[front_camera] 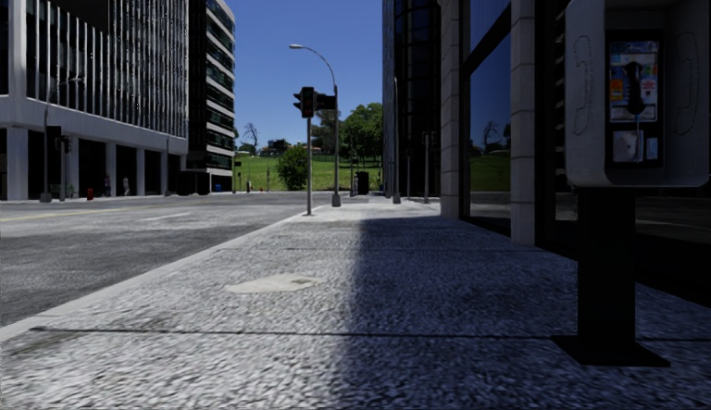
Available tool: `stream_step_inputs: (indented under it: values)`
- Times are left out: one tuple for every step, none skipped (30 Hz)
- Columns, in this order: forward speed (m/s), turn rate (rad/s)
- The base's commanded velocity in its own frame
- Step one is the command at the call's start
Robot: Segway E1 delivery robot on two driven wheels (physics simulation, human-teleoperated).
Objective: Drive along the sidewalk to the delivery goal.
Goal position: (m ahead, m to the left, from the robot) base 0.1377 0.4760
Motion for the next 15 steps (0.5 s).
stream_step_inputs:
  values:
    - [0.00,0.00]
    - [0.00,0.00]
    - [0.00,0.00]
    - [0.00,0.00]
    - [0.00,0.00]
    - [0.00,0.00]
    - [0.00,0.00]
    - [0.00,0.00]
    - [0.00,0.00]
    - [0.00,0.00]
    - [0.00,0.00]
    - [0.00,0.00]
    - [0.00,0.00]
    - [0.00,0.00]
    - [0.00,0.00]
